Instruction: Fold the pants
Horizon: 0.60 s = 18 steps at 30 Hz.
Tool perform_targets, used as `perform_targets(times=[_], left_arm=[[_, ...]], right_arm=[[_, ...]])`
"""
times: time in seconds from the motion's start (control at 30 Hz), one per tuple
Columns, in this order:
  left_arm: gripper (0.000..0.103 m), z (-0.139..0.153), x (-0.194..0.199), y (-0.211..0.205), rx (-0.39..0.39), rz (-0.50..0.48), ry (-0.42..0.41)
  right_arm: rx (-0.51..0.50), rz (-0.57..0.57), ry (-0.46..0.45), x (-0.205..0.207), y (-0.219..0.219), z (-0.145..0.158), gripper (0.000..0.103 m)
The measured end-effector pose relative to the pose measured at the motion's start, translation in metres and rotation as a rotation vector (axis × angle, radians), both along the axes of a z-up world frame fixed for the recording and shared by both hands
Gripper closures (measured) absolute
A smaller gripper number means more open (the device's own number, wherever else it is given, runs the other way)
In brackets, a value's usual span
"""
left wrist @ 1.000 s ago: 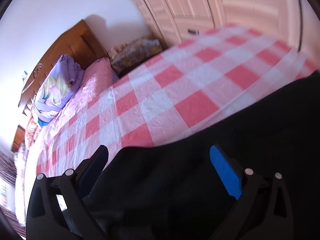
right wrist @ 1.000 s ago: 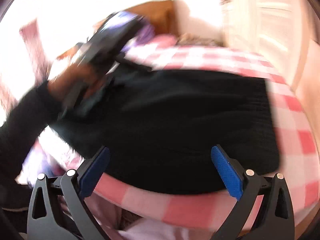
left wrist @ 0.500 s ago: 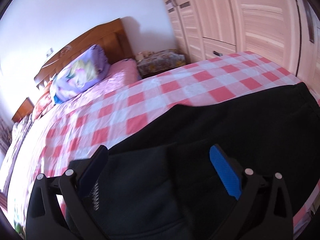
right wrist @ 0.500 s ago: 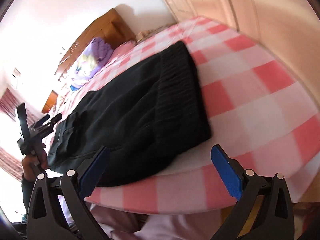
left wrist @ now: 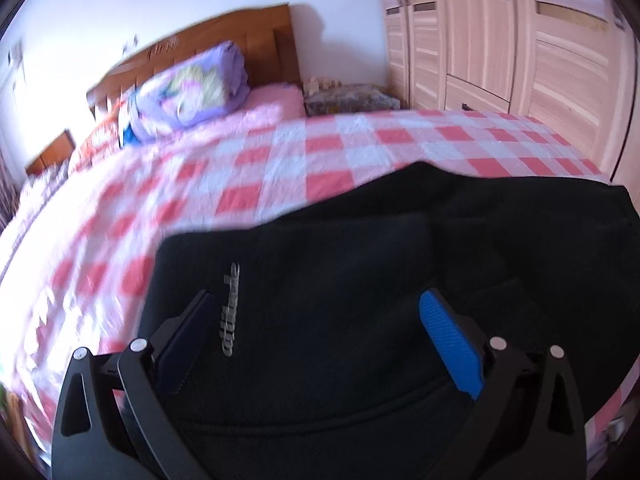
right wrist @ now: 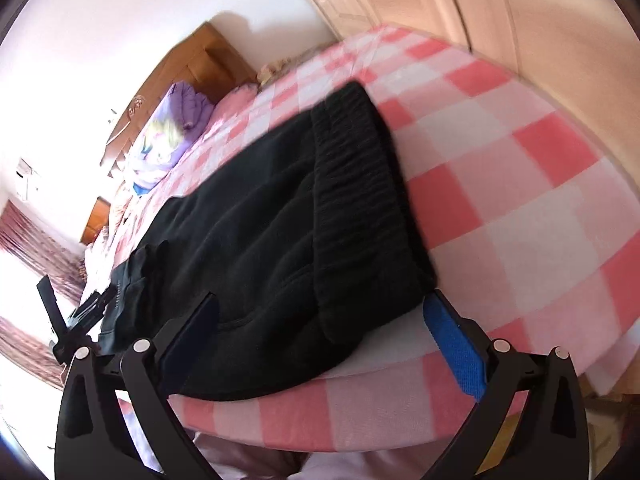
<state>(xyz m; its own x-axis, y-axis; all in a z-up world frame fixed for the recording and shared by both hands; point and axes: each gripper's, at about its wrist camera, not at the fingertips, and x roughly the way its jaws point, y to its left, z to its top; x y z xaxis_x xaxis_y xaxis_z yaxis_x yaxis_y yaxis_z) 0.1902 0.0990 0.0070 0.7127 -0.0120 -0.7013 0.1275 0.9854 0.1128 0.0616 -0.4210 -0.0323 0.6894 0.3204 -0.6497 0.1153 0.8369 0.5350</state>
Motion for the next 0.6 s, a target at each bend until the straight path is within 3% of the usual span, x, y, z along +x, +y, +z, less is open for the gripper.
perform_targets(times=[0.1, 0.2, 0.3, 0.37, 0.5, 0.6], left_arm=[[0.001, -0.022, 0.005, 0.010, -0.028, 0.017, 0.072], [0.001, -0.029, 0.005, 0.022, -0.105, 0.029, 0.080], [0.001, -0.030, 0.004, 0.021, -0.099, 0.034, 0.090], [0.001, -0.030, 0.004, 0.019, -0.095, 0.035, 0.099], [0.001, -0.031, 0.003, 0.020, -0.096, 0.032, 0.096], [0.001, -0.030, 0.004, 0.020, -0.098, 0.033, 0.098]], right_arm=[[0.047, 0.005, -0.007, 0.004, -0.007, -0.001, 0.004], [0.098, -0.005, 0.005, 0.010, -0.017, -0.011, 0.004], [0.113, 0.008, -0.008, 0.012, -0.021, -0.012, 0.004], [0.098, -0.041, -0.016, 0.003, -0.032, -0.007, 0.004], [0.220, -0.065, -0.016, -0.001, -0.057, -0.015, 0.004], [0.195, -0.039, -0.011, 0.007, -0.049, -0.020, 0.004]])
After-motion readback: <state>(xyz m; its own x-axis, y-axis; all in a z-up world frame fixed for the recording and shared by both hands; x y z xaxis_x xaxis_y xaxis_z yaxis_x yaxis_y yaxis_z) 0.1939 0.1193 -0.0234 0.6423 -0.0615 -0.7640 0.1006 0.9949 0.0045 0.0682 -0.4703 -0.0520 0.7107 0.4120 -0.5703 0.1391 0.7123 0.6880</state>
